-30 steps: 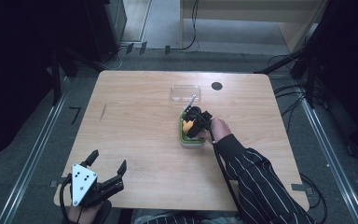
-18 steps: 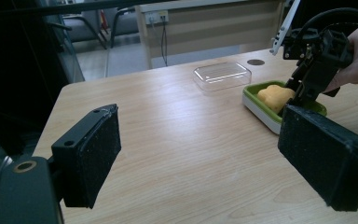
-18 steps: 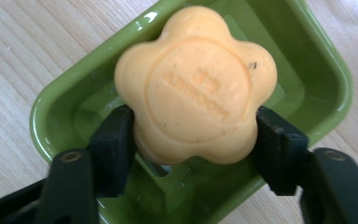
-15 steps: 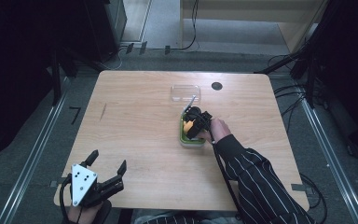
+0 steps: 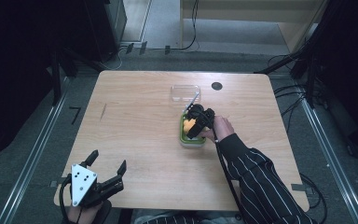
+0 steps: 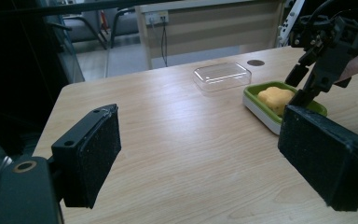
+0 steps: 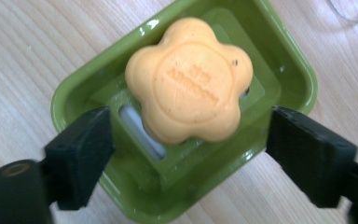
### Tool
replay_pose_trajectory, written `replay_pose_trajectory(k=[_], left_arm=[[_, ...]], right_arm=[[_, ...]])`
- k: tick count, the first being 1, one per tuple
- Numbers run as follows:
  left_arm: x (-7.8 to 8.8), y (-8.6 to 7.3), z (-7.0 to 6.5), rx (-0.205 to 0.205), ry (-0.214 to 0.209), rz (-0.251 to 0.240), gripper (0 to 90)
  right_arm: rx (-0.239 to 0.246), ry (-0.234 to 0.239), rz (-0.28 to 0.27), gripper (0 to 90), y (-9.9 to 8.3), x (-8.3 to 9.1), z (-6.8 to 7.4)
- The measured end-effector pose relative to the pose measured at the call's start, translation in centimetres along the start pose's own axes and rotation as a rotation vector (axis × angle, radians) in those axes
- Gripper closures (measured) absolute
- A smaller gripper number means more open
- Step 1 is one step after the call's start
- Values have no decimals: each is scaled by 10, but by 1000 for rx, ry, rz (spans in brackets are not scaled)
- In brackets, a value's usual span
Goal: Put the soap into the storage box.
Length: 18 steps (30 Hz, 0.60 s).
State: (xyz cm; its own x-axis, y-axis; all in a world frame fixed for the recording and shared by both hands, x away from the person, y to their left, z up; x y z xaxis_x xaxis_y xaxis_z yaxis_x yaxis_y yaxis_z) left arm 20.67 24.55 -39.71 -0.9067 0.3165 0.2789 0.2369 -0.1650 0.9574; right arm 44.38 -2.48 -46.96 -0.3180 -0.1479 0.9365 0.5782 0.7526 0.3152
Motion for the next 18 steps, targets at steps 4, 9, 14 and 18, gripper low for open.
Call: replay_pose_trajectory(k=[4,9,14,18], left_arm=[[0,0,0,0,0,0,137],[0,0,0,0,0,-1,137],[0,0,0,1,-1,-2,137],[0,0,0,3,0,-1,137]], right_arm=[[-2,-3,-10,112,-3,8,-1],[-1,6,-3,87,-11,16,-1],[14,5,14,56,-19,17,-1],[3,-2,12,51,-26,22,-3]])
Point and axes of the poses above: each handheld gripper's, and its own axes: x roughly backward along the jaws, y roughly out of its top, z roughly to its left, the point moved 4 cm from there along -x, roughly forward along the jaws, and after that the axes turned 5 degrees about -y, right-handed, at the moved point
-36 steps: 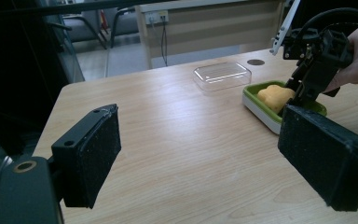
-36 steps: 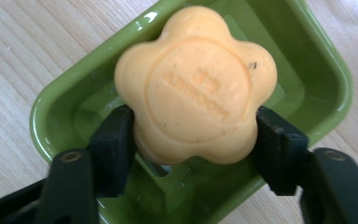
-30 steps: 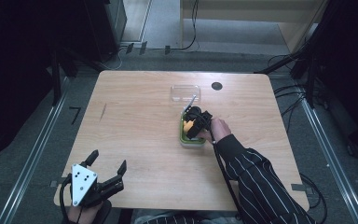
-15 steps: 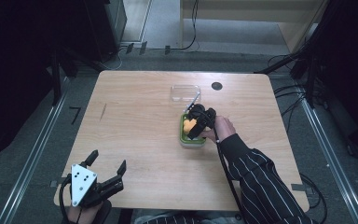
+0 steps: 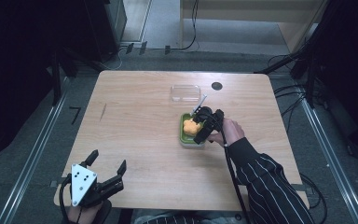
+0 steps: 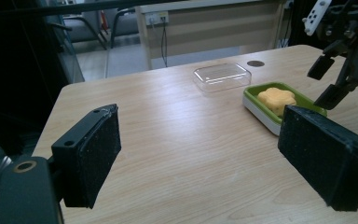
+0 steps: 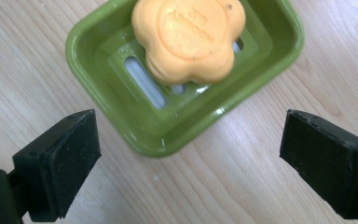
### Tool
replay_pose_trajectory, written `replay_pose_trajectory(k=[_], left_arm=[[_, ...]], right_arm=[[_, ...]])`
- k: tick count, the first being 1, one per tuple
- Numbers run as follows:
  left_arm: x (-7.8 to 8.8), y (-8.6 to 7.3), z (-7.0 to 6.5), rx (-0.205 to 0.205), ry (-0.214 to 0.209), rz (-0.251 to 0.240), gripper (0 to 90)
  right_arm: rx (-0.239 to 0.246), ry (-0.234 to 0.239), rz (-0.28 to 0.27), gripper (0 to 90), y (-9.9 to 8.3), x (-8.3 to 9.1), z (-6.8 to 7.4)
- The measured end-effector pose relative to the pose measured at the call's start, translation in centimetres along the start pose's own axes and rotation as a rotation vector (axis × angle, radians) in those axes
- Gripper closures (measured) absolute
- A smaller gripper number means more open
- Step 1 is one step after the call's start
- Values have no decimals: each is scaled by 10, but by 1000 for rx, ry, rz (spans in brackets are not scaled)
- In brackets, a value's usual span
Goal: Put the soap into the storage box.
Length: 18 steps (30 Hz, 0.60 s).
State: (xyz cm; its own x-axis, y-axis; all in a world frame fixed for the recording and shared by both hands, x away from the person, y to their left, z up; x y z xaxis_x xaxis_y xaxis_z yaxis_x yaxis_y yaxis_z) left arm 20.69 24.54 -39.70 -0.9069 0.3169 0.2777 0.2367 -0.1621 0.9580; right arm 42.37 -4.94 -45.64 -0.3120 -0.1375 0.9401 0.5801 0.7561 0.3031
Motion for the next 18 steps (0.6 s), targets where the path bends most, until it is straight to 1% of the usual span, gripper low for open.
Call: replay_pose_trajectory(k=[1,2,5,7,14,16,18], left_arm=[[0,0,0,-2,-1,1,137],[0,0,0,-1,0,0,137],[0,0,0,-1,-1,0,137],[0,0,-1,-2,-1,-3,136],[0,0,-1,-1,0,-2,137],[0,0,-1,0,-1,-1,136],[0,0,-1,0,-1,-1,136]], right_arm=[[-10,1,0,50,-2,2,0],[-3,-1,-1,50,-4,3,-1],[-13,-2,3,50,-11,6,-3],[-14,-5,0,47,-15,8,-3],[-16,-10,14,41,-30,14,-3],[-14,-19,18,41,-35,15,-4],[-21,-19,20,40,-40,16,-4]])
Point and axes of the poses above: each handheld gripper's, and its own axes: x roughly backward along the jaws, y roughly out of its top, z roughly to its left, the point moved 4 cm from there along -x, roughly forward along the jaws, and after that the axes turned 5 degrees about -y, right-handed, at the moved point
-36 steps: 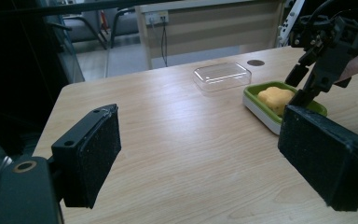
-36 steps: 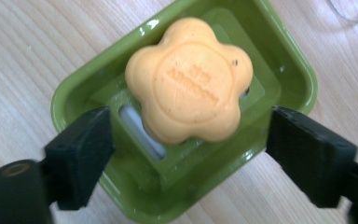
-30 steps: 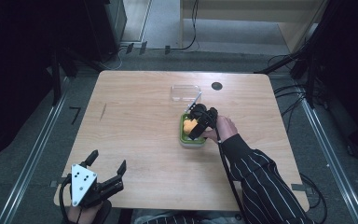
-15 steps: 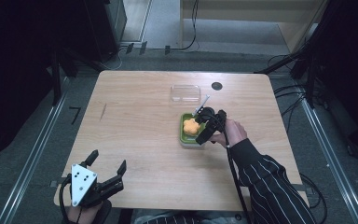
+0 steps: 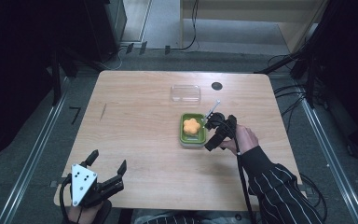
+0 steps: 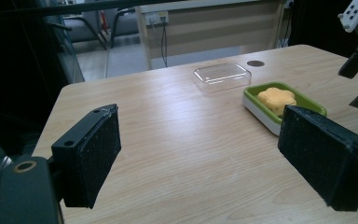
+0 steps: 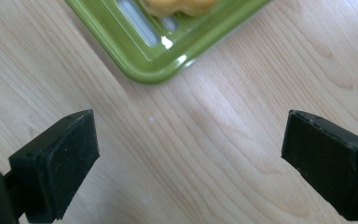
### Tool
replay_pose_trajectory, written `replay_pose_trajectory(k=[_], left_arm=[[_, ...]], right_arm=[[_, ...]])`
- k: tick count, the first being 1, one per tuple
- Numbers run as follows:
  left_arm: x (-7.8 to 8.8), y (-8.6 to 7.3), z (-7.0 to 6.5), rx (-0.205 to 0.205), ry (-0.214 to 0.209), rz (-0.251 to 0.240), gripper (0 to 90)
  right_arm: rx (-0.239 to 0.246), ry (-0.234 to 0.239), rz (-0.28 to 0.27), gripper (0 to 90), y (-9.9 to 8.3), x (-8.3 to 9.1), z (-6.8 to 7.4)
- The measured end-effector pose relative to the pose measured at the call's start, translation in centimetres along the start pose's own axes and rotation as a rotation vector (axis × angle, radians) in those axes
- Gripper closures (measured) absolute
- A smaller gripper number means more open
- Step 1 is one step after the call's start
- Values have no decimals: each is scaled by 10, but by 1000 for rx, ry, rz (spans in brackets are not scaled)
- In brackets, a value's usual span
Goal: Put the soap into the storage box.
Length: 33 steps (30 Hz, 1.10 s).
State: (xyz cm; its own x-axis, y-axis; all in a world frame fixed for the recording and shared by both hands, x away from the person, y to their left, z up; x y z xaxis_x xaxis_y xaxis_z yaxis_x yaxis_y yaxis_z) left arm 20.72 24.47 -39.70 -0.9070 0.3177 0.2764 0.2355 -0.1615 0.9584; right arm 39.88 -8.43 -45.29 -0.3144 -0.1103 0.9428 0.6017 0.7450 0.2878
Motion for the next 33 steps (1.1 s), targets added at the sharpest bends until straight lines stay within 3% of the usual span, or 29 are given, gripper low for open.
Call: replay_pose_trajectory(k=[11,33], left_arm=[[-1,0,0,-3,1,2,137],[-1,0,-1,-3,0,3,137]], right_arm=[[-31,-13,32,39,-34,5,0],[-53,-16,106,39,-112,-5,11]])
Point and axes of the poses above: each handheld gripper's, and its own axes: x roughly backward along the jaws, y roughly out of its top, z roughly to its left, the point moved 4 cm from there along -x, roughly forward along the jaws, and after that the axes turned 5 degrees about -y, right-handed, at the moved point
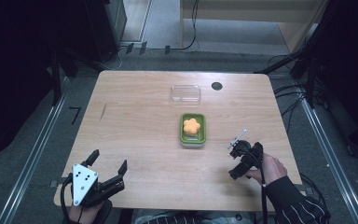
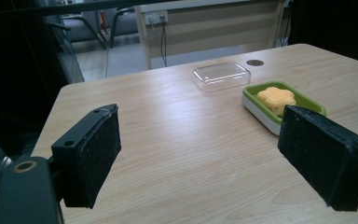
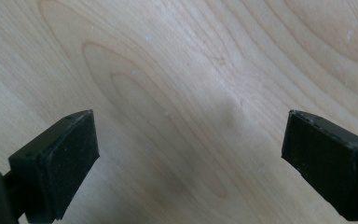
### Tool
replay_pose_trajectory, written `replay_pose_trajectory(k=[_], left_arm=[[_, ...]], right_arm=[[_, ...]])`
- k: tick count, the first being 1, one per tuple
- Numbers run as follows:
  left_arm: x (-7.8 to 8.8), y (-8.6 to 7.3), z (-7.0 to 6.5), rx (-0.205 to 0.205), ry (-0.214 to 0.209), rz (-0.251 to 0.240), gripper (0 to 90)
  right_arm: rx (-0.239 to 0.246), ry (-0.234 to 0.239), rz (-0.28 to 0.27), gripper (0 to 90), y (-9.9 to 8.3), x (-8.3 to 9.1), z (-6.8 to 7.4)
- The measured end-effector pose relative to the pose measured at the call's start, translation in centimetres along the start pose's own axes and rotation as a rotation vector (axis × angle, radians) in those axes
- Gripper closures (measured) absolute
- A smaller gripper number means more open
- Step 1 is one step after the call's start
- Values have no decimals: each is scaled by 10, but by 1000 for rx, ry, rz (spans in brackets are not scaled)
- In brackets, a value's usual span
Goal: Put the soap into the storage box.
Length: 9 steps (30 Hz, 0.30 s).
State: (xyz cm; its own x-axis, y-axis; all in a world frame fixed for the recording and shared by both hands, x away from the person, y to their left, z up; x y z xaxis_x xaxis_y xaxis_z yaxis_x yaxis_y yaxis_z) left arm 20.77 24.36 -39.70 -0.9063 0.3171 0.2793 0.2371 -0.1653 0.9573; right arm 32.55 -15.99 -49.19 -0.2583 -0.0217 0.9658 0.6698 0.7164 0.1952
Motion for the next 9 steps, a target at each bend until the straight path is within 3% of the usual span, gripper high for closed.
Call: replay_pose_trajectory(k=[9], left_arm=[[-1,1,-1,-4,-2,-1,137]], right_arm=[[-16,-1,-6,39,-20,0,5]])
Point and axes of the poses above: each handheld gripper's, and its own axes: x roughly backward along the jaws, y roughly out of its top, z roughly to its left, the point moved 4 cm from there along -x, roughly forward along the jaws, and after that the axes turned 5 degrees about -y, right-handed, at the moved point
